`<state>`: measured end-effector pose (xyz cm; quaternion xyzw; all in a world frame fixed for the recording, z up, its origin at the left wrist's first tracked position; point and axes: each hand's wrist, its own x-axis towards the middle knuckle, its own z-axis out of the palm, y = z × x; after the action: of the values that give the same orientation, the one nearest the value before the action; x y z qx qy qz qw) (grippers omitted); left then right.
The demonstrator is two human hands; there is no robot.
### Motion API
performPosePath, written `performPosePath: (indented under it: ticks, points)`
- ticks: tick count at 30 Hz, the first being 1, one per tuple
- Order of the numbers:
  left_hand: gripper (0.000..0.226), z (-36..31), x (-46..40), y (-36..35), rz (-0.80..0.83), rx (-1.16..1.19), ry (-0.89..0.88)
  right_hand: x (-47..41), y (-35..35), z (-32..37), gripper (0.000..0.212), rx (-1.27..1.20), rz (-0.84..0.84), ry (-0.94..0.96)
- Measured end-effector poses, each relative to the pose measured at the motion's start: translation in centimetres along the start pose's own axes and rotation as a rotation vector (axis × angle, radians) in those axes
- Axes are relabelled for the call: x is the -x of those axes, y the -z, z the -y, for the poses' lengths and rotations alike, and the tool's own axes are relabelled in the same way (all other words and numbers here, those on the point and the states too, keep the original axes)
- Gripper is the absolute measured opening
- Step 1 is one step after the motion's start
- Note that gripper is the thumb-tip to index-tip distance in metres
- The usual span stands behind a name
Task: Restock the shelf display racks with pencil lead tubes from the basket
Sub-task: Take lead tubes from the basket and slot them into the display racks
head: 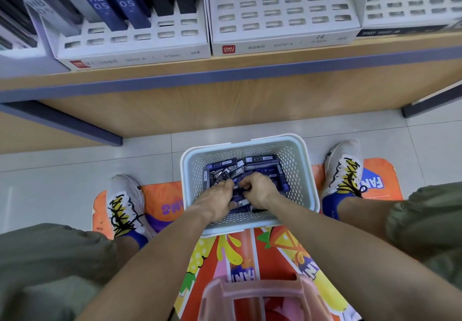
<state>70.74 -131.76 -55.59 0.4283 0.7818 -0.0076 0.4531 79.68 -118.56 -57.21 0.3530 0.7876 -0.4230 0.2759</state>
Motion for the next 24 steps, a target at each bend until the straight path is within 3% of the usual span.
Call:
performPosePath:
  ticks: [3,7,9,13,17,24]
  points:
    - [0.032,-0.1,0.0,0.2,-0.03,0.113,0.032,-0.2,0.3,-0.3,0.02,-0.041,-0.012,-0.04]
    - [0.03,-0.2,-0.5,0.7,-0.125,0.449,0.106,-0.3,0.5,-0.5,0.007,-0.168,-0.019,-0.063]
    - [0.043,-0.1,-0.9,0.6,-0.13,0.637,0.164,-0.1,0.8,-0.4,0.009,-0.291,-0.011,-0.098]
    - [0.095,-0.1,-1.2,0.7,-0.158,1.012,0.255,1.2,3.0,0.8,0.016,-0.583,0.0,-0.126]
    - [0.036,-2.6,0.9,3.8,-0.203,1.318,0.154,3.9,6.2,2.8,0.026,-0.885,0.015,-0.095]
    - [0.02,-6.4,7.6,10.4,-0.345,1.407,-0.025,10.9,12.2,7.5,0.02,-1.019,0.031,0.102]
